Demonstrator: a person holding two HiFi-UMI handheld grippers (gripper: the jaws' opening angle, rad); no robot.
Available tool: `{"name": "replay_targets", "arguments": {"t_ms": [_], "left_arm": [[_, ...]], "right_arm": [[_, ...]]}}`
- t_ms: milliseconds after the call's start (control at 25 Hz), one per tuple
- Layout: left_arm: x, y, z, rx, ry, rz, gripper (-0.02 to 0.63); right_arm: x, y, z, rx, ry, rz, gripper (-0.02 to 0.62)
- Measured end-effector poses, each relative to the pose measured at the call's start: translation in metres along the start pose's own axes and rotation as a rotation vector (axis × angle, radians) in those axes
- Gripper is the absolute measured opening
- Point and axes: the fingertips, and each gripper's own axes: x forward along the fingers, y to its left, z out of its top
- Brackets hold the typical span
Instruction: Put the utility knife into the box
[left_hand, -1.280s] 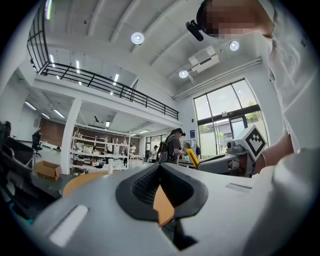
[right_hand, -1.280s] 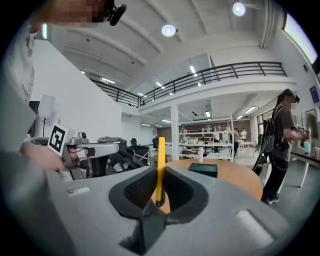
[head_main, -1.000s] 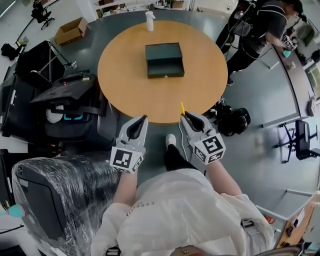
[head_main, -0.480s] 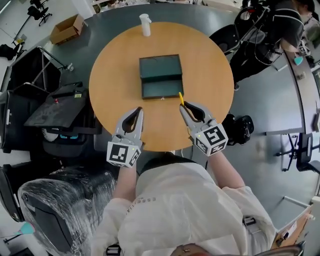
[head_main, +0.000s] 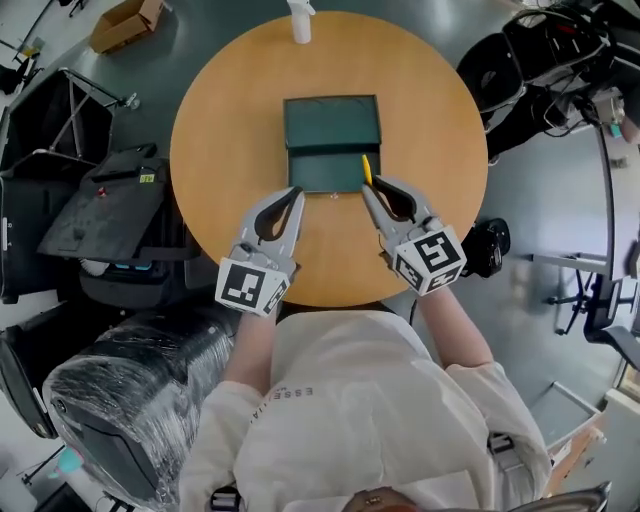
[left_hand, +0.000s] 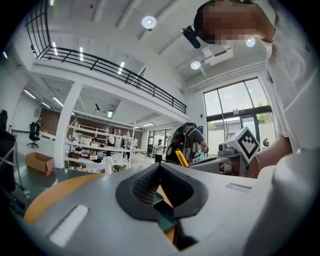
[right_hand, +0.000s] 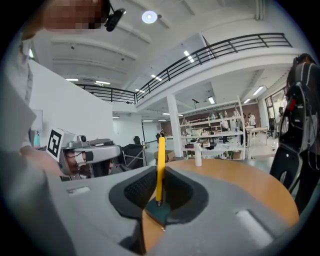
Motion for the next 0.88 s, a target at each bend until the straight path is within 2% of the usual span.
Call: {"name": "replay_targets", "arguments": {"t_ms": [160, 320, 560, 880], "left_arm": [[0.023, 0.018, -0.015, -0.013, 0.039, -0.038, 0.015], [0.04, 0.042, -0.025, -0.041, 0.051, -0.04, 0.015], [0.044, 0.071, -0.066, -0.085, 0.132, -0.031, 0.015], [0.04, 0.08, -0.097, -0.135, 0.172, -0.025, 0.015]], "right_arm": [[0.027, -0.008, -0.019, -0.017, 0.104, -0.009, 0.04], [0.063, -0.019, -0.048, 0.029, 0.221, 0.015, 0.04], [0.117, -0.025, -0.116, -0.035, 0.438, 0.106, 0.041], [0.142, -0.044, -0.195, -0.024, 0.712, 0.126, 0.041]]}}
